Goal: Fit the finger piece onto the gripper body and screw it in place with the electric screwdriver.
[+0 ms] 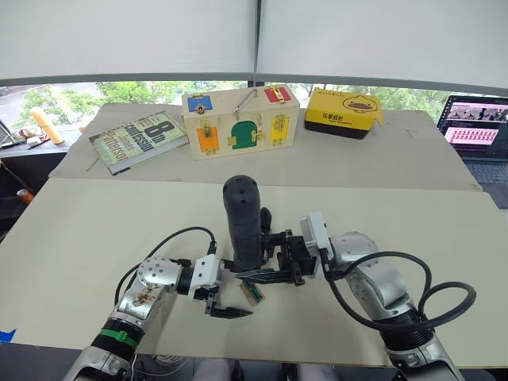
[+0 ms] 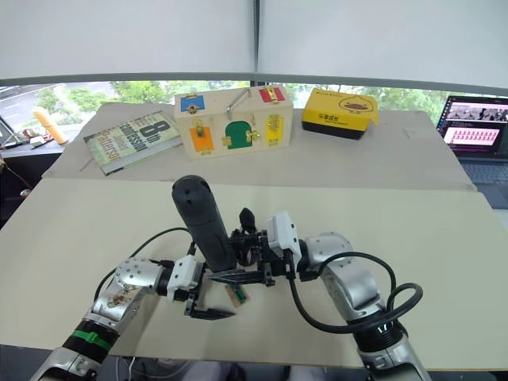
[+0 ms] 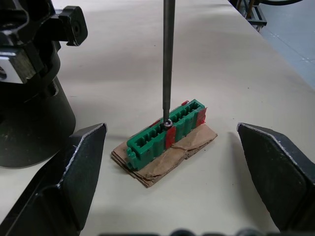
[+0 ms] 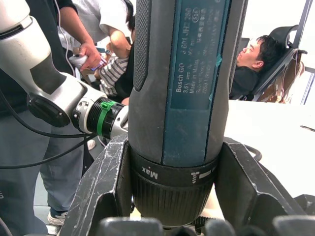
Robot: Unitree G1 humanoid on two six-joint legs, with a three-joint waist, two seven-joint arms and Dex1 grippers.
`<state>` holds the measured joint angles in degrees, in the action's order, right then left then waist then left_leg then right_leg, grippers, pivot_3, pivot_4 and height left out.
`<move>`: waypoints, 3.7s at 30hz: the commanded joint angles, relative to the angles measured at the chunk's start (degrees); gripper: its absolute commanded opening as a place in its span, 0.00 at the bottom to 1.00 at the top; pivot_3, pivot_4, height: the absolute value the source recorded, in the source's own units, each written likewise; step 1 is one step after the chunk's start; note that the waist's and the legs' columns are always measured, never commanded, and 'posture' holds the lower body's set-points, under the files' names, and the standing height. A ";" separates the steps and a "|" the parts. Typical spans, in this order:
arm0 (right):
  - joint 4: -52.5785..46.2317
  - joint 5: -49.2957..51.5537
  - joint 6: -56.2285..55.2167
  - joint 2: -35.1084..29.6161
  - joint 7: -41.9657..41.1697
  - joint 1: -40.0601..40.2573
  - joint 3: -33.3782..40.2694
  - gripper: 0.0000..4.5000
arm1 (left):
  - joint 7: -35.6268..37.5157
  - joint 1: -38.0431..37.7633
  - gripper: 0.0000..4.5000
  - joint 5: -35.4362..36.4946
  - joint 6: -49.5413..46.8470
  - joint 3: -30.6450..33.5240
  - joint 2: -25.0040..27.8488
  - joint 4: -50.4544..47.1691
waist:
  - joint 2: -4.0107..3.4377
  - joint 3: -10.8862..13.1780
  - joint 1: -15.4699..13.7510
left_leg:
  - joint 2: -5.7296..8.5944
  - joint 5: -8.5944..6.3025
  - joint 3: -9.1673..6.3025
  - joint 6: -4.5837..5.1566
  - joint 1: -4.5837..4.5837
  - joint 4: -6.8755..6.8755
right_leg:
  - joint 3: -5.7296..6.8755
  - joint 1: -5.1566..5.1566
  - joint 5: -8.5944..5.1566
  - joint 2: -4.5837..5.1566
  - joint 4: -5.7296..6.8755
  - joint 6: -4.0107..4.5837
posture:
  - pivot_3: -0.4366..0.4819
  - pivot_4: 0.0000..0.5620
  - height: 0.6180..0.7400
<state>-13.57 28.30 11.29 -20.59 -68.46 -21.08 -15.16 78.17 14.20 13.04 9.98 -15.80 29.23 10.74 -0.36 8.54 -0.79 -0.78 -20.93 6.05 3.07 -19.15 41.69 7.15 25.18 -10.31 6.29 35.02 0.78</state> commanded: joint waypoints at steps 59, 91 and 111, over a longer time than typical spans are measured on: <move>-2.27 -0.21 -0.54 -0.36 0.06 -0.50 -0.33 0.43 | -1.64 -1.44 1.00 -1.87 -3.20 -1.44 0.24 1.31 | 0.00 0.01 -0.01 | 0.01 0.00 -0.13 0.00 -0.08 0.00 | 0.02 0.00 0.00 0.00 -0.04 0.00 | 0.48 0.27 1.00; -4.95 1.80 -0.99 0.30 1.12 -0.14 0.63 0.43 | 0.84 -3.52 1.00 5.54 -3.60 3.26 2.03 -1.54 | 0.12 0.17 0.59 | -0.01 0.01 -0.19 -0.03 -0.16 0.00 | 0.06 0.10 -0.01 -0.15 -0.05 0.01 | 0.48 0.27 1.00; -8.35 9.18 2.91 -0.26 2.06 -2.35 3.93 0.43 | 0.98 -6.92 1.00 13.15 -9.90 9.08 5.30 -11.80 | 0.19 0.62 1.20 | 0.01 0.01 -0.17 -0.04 -0.29 -0.01 | 0.12 0.21 -0.04 -0.20 -0.11 -0.03 | 0.48 0.27 1.00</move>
<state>-18.35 34.63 14.27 -21.07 -66.74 -22.02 -13.21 79.13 7.71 23.78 1.20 -8.59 33.77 1.81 -0.18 9.16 0.41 -0.77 -20.92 5.88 3.02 -19.44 41.68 7.27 25.39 -10.35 6.10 34.91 0.75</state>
